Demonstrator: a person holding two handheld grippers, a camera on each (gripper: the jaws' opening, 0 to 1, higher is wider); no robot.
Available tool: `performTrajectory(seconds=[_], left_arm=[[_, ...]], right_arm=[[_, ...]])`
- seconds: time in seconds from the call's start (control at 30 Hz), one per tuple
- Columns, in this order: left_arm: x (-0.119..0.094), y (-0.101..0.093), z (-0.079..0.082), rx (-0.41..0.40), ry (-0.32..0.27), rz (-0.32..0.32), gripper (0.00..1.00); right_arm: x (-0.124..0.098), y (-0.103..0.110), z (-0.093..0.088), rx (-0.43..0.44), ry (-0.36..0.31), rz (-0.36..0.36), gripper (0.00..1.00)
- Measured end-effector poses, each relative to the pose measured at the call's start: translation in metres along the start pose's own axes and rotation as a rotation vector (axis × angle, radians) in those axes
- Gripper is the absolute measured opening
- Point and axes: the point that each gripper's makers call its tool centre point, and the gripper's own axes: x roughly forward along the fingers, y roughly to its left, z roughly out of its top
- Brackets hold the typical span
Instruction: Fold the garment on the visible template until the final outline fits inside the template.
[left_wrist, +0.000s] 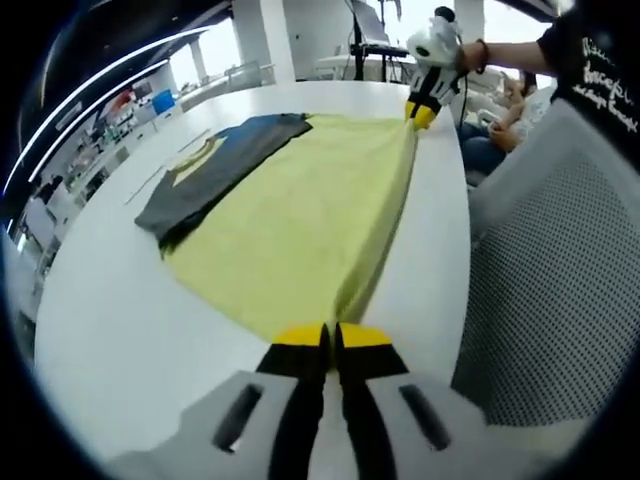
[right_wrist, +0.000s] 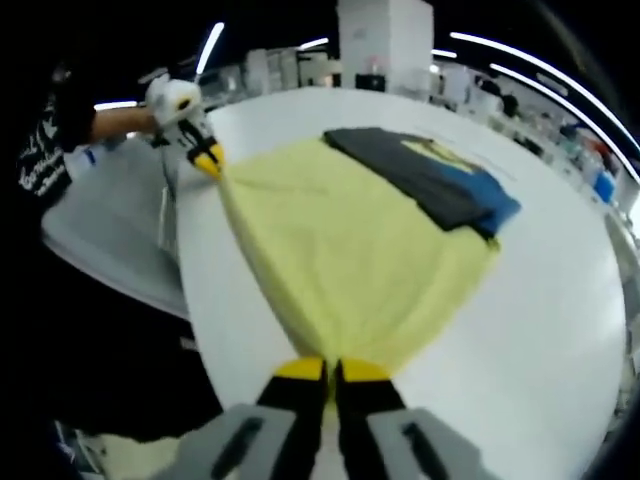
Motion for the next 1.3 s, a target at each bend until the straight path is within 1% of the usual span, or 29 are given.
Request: performTrajectory(seconds=[0.1,0.2,0.23,0.37,0.53,0.73,0.83,0.93,1.0,1.13,1.3], left_arm=[[-0.003,-0.005,-0.002,-0.009,0.004,0.000,0.00],[-0.009,-0.007,-0.001,-0.025,0.013,0.021,0.00],[-0.012,-0.007,0.000,-0.029,0.008,0.037,0.00],[-0.021,-0.010,0.005,-0.048,-0.008,0.044,0.00],[-0.032,-0.016,0.008,-0.074,-0.019,0.055,0.00],[-0.043,-0.031,0.011,-0.114,-0.039,0.043,0.00],[-0.048,-0.038,0.013,-0.099,-0.031,0.032,0.00],[-0.054,-0.043,0.014,-0.110,-0.024,0.032,0.00],[-0.057,-0.046,0.013,-0.130,-0.007,0.031,0.00],[-0.061,-0.057,0.011,-0.125,0.011,0.021,0.00],[-0.069,-0.055,0.014,-0.129,0.018,0.039,0.00]], right_arm=[[-0.006,0.006,0.001,-0.004,-0.002,0.002,0.00],[-0.013,0.015,0.004,-0.004,-0.019,0.004,0.00],[-0.014,0.016,0.005,-0.003,-0.021,0.003,0.00],[-0.024,0.023,0.010,0.010,-0.042,-0.018,0.00],[-0.036,0.035,0.014,0.015,-0.062,-0.018,0.00],[-0.046,0.044,0.013,0.008,-0.058,-0.018,0.00],[-0.051,0.048,0.012,0.012,-0.065,-0.006,0.00],[-0.056,0.052,0.012,0.002,-0.064,0.005,0.00],[-0.058,0.053,0.012,-0.005,-0.061,0.017,0.00],[-0.066,0.058,0.011,-0.030,-0.048,0.026,0.00],[-0.077,0.062,0.015,-0.052,-0.059,0.040,0.00]])
